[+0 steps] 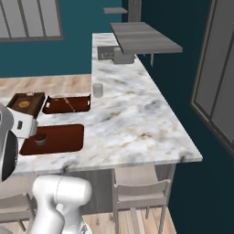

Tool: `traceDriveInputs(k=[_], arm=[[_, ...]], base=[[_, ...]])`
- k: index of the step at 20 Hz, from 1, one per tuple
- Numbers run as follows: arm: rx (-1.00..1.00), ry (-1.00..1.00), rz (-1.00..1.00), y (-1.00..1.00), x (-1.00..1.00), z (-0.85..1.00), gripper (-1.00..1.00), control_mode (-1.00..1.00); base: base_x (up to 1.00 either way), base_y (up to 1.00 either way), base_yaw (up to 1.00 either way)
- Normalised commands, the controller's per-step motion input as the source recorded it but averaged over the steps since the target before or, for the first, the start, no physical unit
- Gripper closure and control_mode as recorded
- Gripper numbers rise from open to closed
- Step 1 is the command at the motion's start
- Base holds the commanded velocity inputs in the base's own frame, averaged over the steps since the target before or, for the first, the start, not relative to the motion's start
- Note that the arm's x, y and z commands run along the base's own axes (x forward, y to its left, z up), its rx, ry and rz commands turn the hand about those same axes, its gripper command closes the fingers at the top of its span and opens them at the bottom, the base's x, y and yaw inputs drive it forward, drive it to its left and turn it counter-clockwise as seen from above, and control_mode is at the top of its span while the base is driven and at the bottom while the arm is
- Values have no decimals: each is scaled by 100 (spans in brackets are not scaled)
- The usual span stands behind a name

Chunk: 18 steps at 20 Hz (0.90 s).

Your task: Take the cupcakes from the fridge and place them on the empty tray on the dining counter.

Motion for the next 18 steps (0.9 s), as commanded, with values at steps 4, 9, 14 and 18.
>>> traceDriveInputs(k=[4, 9, 14, 18], arm=[[0, 0, 0, 0, 0, 0, -100, 100], [0, 0, 0, 0, 0, 0, -100, 100], [0, 0, 0, 0, 0, 0, -100, 100], [0, 0, 0, 0, 0, 0, -100, 100]], base=[[-71, 9, 13], [-85, 7, 15], [-99, 11, 10], [-79, 67, 14]])
